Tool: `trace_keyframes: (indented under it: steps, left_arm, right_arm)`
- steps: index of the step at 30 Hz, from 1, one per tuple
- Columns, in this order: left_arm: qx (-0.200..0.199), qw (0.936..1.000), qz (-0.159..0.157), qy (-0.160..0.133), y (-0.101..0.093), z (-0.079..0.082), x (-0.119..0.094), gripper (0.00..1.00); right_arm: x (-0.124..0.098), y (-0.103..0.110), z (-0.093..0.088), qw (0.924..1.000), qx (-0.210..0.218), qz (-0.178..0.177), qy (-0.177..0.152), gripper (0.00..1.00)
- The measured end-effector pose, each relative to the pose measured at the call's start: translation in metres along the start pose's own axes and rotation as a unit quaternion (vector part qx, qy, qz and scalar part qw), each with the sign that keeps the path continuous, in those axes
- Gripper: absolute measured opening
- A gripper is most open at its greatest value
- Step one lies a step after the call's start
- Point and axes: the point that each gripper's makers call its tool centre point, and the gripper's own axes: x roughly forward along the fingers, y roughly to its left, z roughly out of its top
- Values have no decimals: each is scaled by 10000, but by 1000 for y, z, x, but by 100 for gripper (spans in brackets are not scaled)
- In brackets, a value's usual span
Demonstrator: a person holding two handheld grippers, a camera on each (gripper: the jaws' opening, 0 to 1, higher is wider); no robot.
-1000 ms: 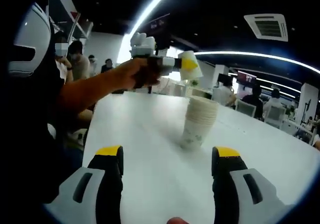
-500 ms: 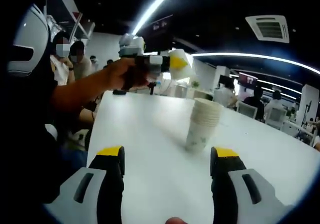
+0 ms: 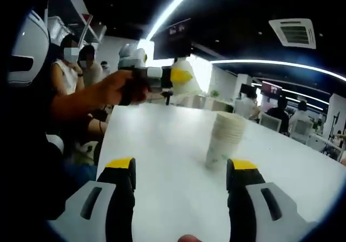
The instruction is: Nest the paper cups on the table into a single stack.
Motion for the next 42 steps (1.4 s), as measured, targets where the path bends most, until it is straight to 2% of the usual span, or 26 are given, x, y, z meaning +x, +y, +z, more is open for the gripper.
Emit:
trace_keyframes:
  steps: [6,19,26,31,34,38,41,42]
  left_arm:
    - [-118,9999,-1,-27,-1,-2,-10,44]
    - [-375,9992,-164,27,-19,-15,-24,44]
    - [-810,9961,-347,-6,-28,-26,-36,44]
    - [-990,9945,-332,47,-28,-37,-43,44]
    - [-1193,9920,-415,22,-32,-40,-45,44]
    - [-1775,9818,-649,-165,-41,-38,-47,44]
    - [-1945,9780,-711,-268,-43,-38,-48,44]
    - [-2127,9736,-760,-324,-45,-37,-48,44]
  right_arm:
    - [2,3,3,10000,-45,47,-21,70]
    - [4,13,9,9997,-137,198,-52,69]
    - [8,18,9,9995,-19,277,-122,67]
    - [9,18,8,9995,84,278,-152,65]
    - [9,19,10,9993,139,302,-196,64]
    - [11,20,18,9987,204,355,-313,62]
    - [12,20,27,9975,326,412,-470,60]
    - [13,20,31,9969,376,430,-535,59]
